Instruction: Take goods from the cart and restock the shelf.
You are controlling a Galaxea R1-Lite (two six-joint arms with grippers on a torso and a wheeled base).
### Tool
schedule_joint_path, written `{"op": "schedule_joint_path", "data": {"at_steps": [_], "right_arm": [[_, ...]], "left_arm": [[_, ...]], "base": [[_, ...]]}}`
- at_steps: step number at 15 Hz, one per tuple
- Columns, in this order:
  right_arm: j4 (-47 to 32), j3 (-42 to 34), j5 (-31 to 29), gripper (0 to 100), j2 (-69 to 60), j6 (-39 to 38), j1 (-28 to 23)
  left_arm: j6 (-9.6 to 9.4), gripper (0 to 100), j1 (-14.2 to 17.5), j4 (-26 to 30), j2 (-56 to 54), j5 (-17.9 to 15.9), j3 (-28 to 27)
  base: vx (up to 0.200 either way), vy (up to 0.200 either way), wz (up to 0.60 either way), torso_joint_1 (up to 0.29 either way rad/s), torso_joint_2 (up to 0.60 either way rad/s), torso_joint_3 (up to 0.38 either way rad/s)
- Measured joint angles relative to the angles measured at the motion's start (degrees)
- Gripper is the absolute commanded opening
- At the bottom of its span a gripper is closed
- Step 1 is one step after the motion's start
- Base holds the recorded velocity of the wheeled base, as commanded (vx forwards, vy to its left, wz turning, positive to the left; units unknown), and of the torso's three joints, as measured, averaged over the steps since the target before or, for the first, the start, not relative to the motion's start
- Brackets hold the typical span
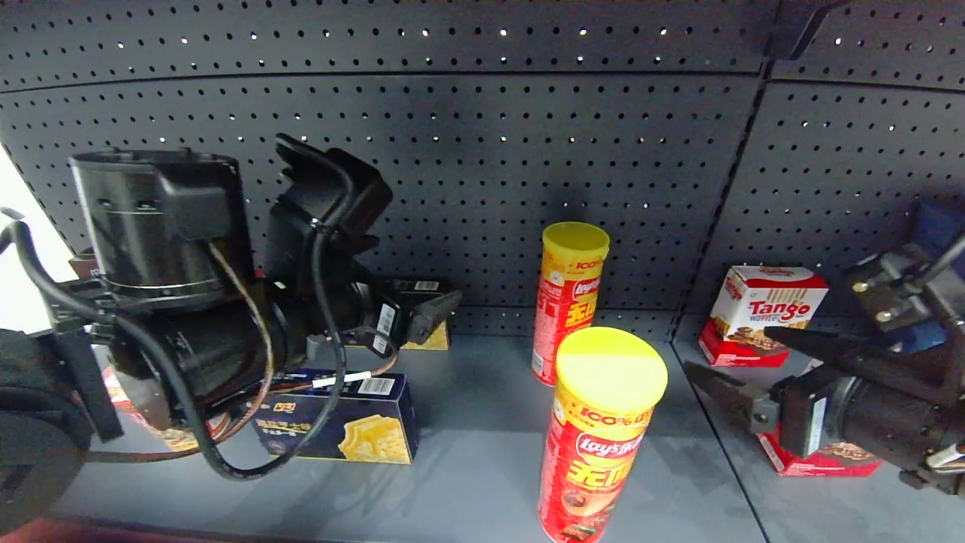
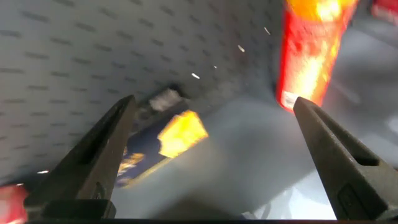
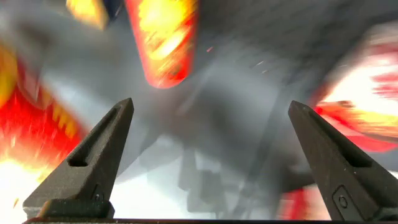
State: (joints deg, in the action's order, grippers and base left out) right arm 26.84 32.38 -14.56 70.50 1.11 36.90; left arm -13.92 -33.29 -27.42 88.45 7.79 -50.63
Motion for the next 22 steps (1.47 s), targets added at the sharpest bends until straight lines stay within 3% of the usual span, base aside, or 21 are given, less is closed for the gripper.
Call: {"op": "schedule_joint_path", "data": {"at_steps": [4, 8, 12, 15, 18, 21, 22], "right_arm": [[-0.07, -4.13, 0.38, 100, -10.78, 0.04, -12.09], [-0.13, -9.64, 1.43, 100, -19.46, 0.06, -20.75], [-0.4, -18.99, 1.4, 100, -27.64, 0.0, -27.98], [-2.41, -26.95, -1.84, 100, -34.28, 0.09, -31.12], [-6.24, -31.2, -4.92, 100, -40.52, 0.09, -34.67], [-16.18, -31.96, -4.84, 100, -48.12, 0.11, -37.89], [-20.53, -31.89, -4.19, 100, -51.7, 0.12, -38.91]], "left_arm": [[-0.11, 100, 7.47, -0.2, -9.13, 0.12, 7.06], [-1.24, 100, 12.32, 0.1, -19.8, 2.36, 15.87], [-1.57, 100, 21.5, 1.34, -30.85, 4.69, 26.38], [-1.34, 100, 30.71, 7.52, -40.5, 6.08, 33.62], [0.46, 100, 37.51, 10.92, -49.9, 6.55, 40.94], [2.38, 100, 39.0, 12.14, -58.39, 6.57, 46.97], [2.77, 100, 39.16, 14.86, -61.54, 6.57, 48.32]], "base": [[0.0, 0.0, 0.0, 0.0, 0.0, 0.0], [0.0, 0.0, 0.0, 0.0, 0.0, 0.0], [0.0, 0.0, 0.0, 0.0, 0.0, 0.0], [0.0, 0.0, 0.0, 0.0, 0.0, 0.0], [0.0, 0.0, 0.0, 0.0, 0.0, 0.0], [0.0, 0.0, 0.0, 0.0, 0.0, 0.0], [0.0, 0.0, 0.0, 0.0, 0.0, 0.0]]}}
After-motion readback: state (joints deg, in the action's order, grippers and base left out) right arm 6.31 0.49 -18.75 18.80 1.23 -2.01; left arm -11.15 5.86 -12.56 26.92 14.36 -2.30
